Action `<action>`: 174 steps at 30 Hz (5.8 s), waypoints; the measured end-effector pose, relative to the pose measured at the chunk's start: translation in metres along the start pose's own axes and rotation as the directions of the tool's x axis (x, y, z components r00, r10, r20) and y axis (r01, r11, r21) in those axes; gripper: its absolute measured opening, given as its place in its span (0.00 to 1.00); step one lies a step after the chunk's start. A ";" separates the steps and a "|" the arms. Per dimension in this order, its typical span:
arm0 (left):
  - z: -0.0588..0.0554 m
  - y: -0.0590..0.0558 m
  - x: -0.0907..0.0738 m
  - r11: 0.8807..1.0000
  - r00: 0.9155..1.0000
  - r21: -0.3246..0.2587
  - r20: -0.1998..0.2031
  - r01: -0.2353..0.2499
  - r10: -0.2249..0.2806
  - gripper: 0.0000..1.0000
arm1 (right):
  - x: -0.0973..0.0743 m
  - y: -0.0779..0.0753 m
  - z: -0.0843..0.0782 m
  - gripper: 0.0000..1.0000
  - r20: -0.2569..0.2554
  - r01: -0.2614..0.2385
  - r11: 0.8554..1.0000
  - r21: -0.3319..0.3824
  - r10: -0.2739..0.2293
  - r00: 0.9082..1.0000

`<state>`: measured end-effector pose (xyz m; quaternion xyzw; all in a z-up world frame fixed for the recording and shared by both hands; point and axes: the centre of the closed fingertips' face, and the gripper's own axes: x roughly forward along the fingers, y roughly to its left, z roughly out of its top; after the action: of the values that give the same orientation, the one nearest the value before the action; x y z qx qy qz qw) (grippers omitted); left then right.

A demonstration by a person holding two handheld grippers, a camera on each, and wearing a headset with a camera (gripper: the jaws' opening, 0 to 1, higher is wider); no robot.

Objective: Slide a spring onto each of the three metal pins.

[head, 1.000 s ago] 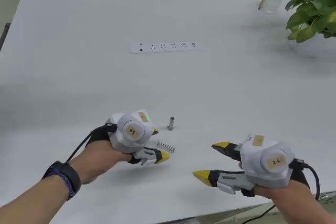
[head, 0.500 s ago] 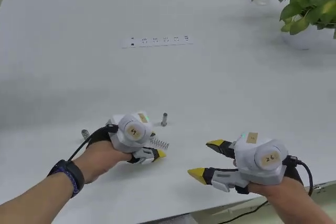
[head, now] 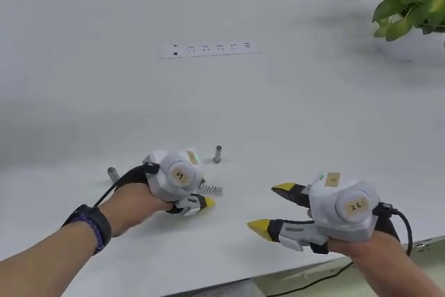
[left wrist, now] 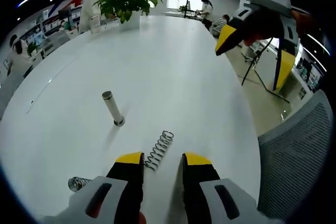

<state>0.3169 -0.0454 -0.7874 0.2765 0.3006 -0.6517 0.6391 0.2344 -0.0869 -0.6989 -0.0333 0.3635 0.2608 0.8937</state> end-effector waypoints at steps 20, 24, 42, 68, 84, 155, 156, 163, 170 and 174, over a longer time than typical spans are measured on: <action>-0.015 -0.007 -0.012 0.998 0.999 -0.054 -0.046 -0.025 0.022 0.02 | 0.001 0.006 -0.001 0.47 0.005 -0.008 1.000 -0.003 0.008 1.000; -0.017 -0.007 -0.022 0.997 0.999 -0.062 -0.034 -0.041 0.039 0.02 | 0.001 0.008 -0.001 0.47 0.007 -0.010 1.000 -0.005 0.010 1.000; -0.024 -0.013 -0.063 0.991 0.995 -0.085 0.006 -0.101 0.102 0.02 | 0.004 0.018 0.006 0.47 0.023 -0.037 0.999 -0.023 0.038 0.999; -0.050 -0.022 -0.113 0.978 0.983 -0.112 0.026 -0.178 0.182 0.02 | 0.004 0.032 0.014 0.46 0.039 -0.073 0.996 -0.049 0.075 0.996; -0.047 -0.033 -0.131 0.972 0.976 -0.119 0.055 -0.202 0.210 0.02 | 0.011 0.042 0.021 0.44 0.049 -0.110 0.992 -0.055 0.113 0.992; 0.007 -0.088 -0.128 0.988 0.989 0.110 0.112 -0.106 0.094 0.02 | 0.042 0.108 0.038 0.20 -0.047 -0.405 0.886 -0.228 0.405 0.913; 0.007 -0.089 -0.127 0.988 0.989 0.114 0.112 -0.106 0.093 0.02 | 0.042 0.108 0.039 0.19 -0.048 -0.406 0.885 -0.230 0.406 0.913; 0.006 -0.091 -0.126 0.986 0.991 0.136 0.104 -0.095 0.081 0.02 | 0.037 0.108 0.039 0.12 -0.056 -0.423 0.871 -0.249 0.423 0.904; 0.008 -0.088 -0.126 0.983 0.992 0.157 0.101 -0.094 0.079 0.02 | 0.033 0.110 0.043 0.10 -0.074 -0.439 0.855 -0.278 0.437 0.897; 0.011 -0.086 -0.126 0.982 0.991 0.160 0.106 -0.099 0.082 0.02 | 0.031 0.109 0.048 0.09 -0.085 -0.437 0.849 -0.298 0.433 0.897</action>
<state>0.2351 0.0306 -0.6831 0.3091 0.2006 -0.6575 0.6572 0.2297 0.0326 -0.6703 -0.0914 0.3225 0.5097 0.7924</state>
